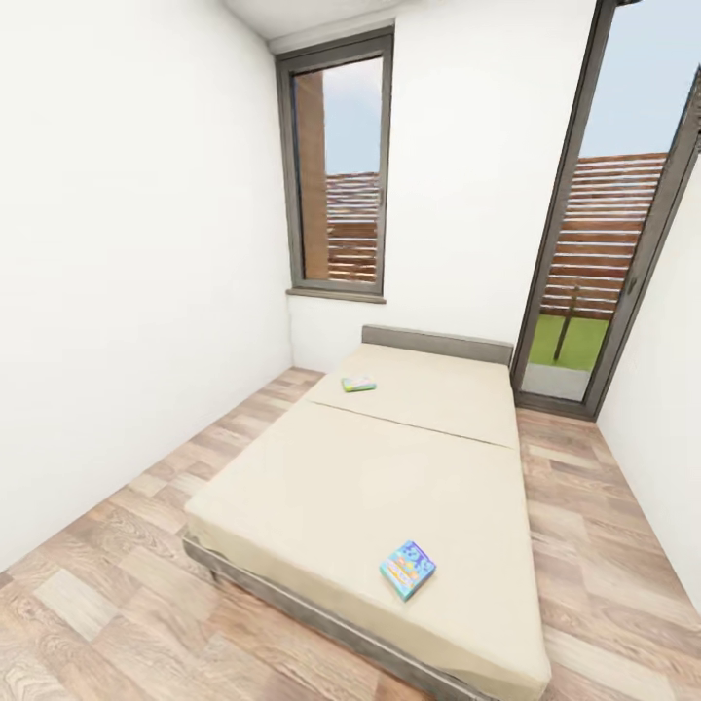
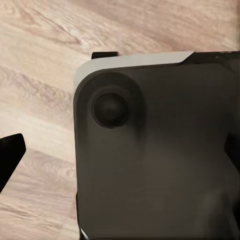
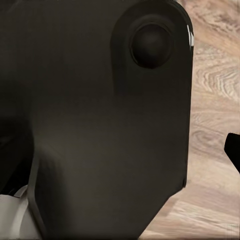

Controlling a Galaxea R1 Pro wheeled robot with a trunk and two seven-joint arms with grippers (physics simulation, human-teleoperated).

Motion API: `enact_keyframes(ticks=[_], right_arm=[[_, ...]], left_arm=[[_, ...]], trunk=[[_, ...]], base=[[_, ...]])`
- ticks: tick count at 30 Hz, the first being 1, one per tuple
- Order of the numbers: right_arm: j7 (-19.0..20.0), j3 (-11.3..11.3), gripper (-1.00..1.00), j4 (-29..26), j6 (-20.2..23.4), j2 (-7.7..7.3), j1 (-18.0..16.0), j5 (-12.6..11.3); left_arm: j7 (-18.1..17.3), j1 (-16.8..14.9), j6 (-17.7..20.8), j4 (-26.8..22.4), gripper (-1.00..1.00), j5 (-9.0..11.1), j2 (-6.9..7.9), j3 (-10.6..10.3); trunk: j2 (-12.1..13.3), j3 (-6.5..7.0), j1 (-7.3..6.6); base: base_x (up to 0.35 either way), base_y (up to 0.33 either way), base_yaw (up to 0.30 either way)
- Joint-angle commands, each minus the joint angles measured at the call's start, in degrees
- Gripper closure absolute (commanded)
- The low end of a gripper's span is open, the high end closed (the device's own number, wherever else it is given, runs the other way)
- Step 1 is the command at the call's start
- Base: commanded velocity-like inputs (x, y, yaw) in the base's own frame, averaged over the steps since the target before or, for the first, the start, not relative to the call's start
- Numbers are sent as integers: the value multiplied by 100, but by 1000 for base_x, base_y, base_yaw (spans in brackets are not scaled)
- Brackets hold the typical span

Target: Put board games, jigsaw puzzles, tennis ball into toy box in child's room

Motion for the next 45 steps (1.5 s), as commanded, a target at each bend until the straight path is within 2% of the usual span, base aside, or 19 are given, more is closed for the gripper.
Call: enact_keyframes(ticks=[1,6,12,13,34,45], right_arm=[[-3,-29,-100,-1,-16,1,-1,-8],[-7,-29,-100,-1,-42,1,-1,-8],[-15,-28,-100,23,-301,1,-1,-5],[-17,-26,-100,44,-446,1,-1,0],[-18,-29,-100,51,-513,6,-1,-7],[-18,-29,-100,51,-511,18,-1,-8]], left_arm=[[-1,-1,-14,-3,-100,-3,2,-4],[-1,-6,-4,-12,-100,-4,7,-9],[-1,-9,0,-16,-100,-4,22,-12],[-1,-9,-4,-17,-100,-4,26,-17],[-1,-10,-6,-17,-100,-8,36,-28],[-1,-10,-6,-17,-100,-12,36,-29]], trunk=[[39,14,-23],[239,103,-133],[480,211,-264],[520,229,-286],[1362,606,-748],[1804,804,-989]], base=[[0,0,-97],[0,0,-52],[0,0,-12],[0,0,-2],[0,0,-3],[0,0,-194]])
